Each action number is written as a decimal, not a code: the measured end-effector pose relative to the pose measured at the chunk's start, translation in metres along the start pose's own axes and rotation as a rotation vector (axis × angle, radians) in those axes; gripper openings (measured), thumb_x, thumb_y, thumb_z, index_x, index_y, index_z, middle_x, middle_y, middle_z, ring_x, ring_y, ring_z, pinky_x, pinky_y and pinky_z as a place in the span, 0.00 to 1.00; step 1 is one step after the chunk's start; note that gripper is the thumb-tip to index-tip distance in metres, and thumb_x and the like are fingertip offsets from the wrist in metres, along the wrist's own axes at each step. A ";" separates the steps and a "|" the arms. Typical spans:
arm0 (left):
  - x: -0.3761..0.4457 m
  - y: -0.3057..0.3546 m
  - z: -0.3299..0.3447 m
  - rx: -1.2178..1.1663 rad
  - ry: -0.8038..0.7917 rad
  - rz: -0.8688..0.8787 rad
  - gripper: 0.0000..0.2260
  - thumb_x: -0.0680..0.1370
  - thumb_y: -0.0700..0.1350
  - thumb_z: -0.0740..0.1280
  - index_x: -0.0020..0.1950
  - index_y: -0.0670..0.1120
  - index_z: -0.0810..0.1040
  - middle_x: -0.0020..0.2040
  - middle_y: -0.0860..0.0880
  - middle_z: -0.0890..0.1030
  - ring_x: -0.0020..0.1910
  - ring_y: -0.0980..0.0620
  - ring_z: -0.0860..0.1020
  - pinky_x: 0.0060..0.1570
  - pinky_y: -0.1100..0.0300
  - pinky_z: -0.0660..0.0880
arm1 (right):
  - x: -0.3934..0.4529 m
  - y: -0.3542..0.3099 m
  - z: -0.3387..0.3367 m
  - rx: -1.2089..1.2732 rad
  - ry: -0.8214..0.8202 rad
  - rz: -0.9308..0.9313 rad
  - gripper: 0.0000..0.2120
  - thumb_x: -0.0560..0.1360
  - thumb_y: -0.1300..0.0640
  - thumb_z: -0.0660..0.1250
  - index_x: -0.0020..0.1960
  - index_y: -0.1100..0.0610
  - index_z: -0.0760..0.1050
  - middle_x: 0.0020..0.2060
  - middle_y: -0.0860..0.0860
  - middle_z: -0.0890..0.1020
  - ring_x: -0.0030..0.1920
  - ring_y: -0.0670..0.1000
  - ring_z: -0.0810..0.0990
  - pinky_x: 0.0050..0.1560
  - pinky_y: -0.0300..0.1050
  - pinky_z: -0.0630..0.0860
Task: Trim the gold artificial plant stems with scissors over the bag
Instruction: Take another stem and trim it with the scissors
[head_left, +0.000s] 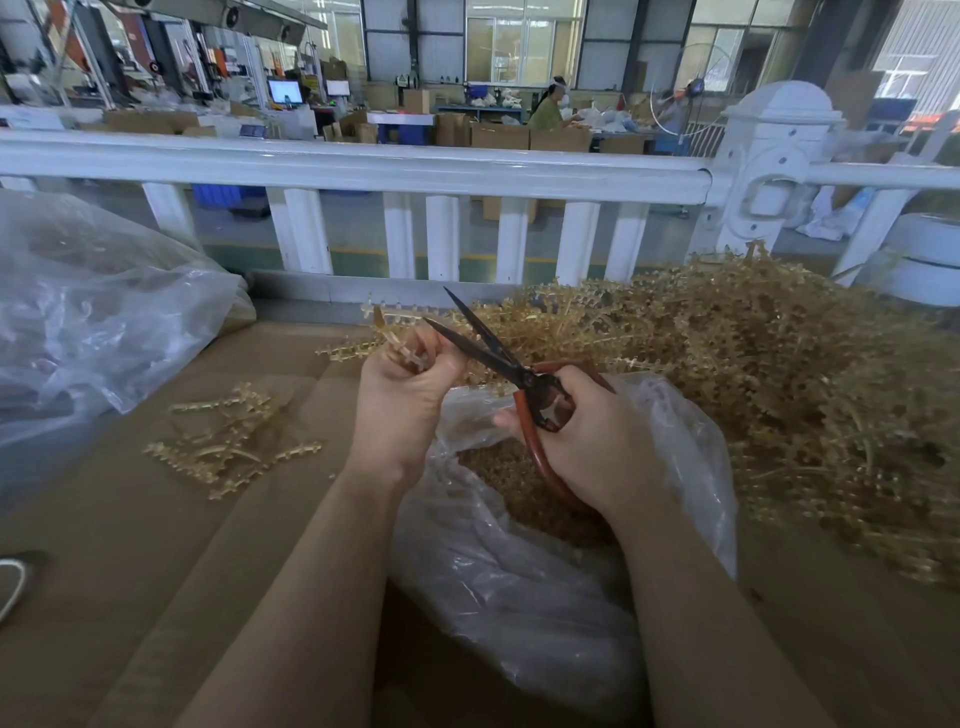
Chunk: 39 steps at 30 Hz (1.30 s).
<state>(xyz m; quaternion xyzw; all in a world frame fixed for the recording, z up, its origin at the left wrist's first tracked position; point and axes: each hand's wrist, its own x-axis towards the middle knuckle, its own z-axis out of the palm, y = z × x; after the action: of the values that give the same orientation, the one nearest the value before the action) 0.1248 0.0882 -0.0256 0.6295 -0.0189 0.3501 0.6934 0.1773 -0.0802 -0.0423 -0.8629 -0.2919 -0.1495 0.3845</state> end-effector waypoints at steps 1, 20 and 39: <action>0.000 0.000 0.000 0.005 -0.002 -0.002 0.15 0.78 0.34 0.68 0.35 0.32 0.67 0.32 0.46 0.67 0.33 0.56 0.65 0.39 0.69 0.70 | 0.000 0.000 0.000 -0.001 -0.001 -0.004 0.21 0.69 0.30 0.70 0.50 0.46 0.77 0.41 0.37 0.79 0.45 0.37 0.77 0.41 0.28 0.69; -0.001 0.006 0.001 0.006 -0.119 0.029 0.22 0.79 0.33 0.65 0.31 0.56 0.79 0.29 0.61 0.75 0.30 0.64 0.73 0.37 0.74 0.70 | -0.002 -0.003 0.001 0.003 0.027 -0.040 0.16 0.67 0.30 0.72 0.44 0.39 0.76 0.33 0.37 0.78 0.38 0.38 0.77 0.38 0.31 0.71; 0.000 0.002 -0.005 -0.141 -0.064 -0.133 0.04 0.72 0.38 0.69 0.42 0.47 0.80 0.38 0.49 0.82 0.41 0.49 0.77 0.41 0.60 0.73 | -0.001 -0.001 0.002 0.017 0.003 -0.003 0.17 0.66 0.28 0.71 0.45 0.38 0.76 0.32 0.36 0.77 0.37 0.35 0.76 0.35 0.29 0.66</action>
<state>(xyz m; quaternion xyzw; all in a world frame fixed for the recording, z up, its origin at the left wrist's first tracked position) 0.1214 0.0930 -0.0245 0.5897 -0.0239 0.2809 0.7568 0.1758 -0.0790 -0.0434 -0.8588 -0.2940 -0.1491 0.3922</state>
